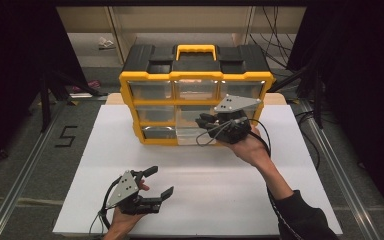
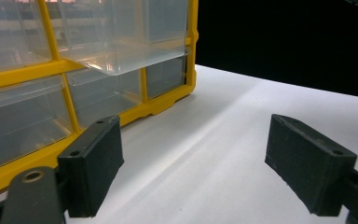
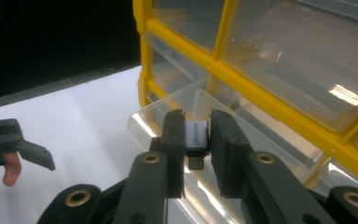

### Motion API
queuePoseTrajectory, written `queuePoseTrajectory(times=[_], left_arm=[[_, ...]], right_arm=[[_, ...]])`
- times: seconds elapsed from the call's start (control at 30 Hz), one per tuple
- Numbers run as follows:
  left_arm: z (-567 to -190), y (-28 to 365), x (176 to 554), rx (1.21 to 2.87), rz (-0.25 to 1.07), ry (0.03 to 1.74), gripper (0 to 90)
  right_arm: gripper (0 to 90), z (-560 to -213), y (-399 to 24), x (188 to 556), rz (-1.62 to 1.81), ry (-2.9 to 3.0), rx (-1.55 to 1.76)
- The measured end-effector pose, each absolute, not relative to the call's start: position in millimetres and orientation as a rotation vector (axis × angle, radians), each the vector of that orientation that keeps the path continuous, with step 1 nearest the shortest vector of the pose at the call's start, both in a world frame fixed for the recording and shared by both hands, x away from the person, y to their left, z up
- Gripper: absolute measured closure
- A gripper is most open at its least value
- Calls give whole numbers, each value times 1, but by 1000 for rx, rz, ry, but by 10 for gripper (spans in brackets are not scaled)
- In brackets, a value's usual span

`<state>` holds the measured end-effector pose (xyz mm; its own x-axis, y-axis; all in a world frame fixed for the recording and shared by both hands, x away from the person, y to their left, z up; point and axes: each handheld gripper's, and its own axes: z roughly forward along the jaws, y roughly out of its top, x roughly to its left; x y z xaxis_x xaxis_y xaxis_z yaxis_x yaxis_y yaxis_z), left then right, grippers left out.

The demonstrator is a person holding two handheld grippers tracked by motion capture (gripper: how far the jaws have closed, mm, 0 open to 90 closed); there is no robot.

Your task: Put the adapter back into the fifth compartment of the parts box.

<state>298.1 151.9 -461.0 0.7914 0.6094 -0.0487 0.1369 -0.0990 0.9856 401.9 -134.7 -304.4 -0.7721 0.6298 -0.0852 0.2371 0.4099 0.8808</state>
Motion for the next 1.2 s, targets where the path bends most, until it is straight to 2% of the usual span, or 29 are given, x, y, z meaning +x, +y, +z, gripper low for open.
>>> queuePoseTrajectory(times=[1.2], left_arm=[[-461, 152, 298, 1648, 436, 601, 184]], right_arm=[[761, -308, -125, 436, 1227, 2300, 840]])
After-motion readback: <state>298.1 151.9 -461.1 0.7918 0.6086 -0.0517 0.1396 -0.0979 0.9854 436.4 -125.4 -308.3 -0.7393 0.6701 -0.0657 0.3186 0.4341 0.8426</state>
